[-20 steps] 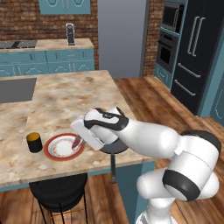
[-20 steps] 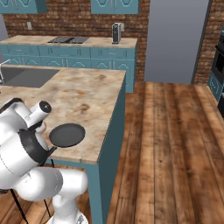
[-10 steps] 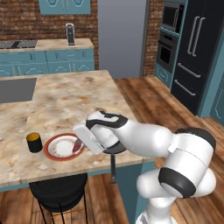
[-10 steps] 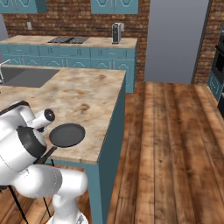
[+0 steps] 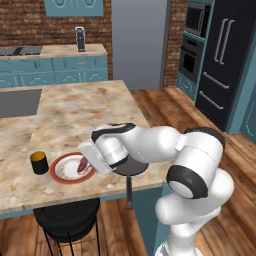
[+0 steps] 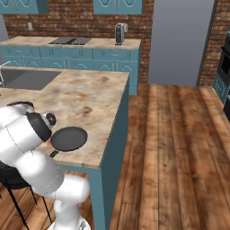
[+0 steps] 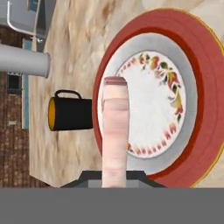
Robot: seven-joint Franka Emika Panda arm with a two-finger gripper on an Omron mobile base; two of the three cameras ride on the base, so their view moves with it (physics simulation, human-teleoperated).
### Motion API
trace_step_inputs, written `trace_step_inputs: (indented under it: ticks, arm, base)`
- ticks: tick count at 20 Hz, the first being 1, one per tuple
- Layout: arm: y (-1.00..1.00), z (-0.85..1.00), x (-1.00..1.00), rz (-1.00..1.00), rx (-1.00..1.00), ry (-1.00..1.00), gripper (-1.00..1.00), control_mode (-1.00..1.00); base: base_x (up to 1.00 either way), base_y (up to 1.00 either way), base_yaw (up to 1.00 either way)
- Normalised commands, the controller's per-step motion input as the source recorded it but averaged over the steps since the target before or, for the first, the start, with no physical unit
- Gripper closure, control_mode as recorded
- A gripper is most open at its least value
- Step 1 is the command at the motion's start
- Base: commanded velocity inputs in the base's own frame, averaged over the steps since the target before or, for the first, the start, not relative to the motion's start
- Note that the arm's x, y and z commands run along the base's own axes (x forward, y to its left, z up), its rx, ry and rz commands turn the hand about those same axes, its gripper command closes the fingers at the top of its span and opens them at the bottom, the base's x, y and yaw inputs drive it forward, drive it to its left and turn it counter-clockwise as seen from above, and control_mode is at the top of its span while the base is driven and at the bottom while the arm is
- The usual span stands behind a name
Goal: Pick up the pan with the steak in it and place it on the dining table. Then place the steak on the plate.
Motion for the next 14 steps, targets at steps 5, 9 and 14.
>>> trace_step_inputs:
  ticks: [5,9,14]
  arm:
    - [0.66,-0.09,0.3,-0.06,-0.07,-0.01,1.0,-1.0]
    - [0.04,-0.14,0.28,0.0,-0.01,0.0,1.0,-1.0]
    - [0.0,-0.23,0.32,0.0,0.0,-0.01,1.0,-1.0]
  base:
    - [0.0,0.0,0.0]
    - [0.0,0.0,0.0]
    - [0.0,0.0,0.0]
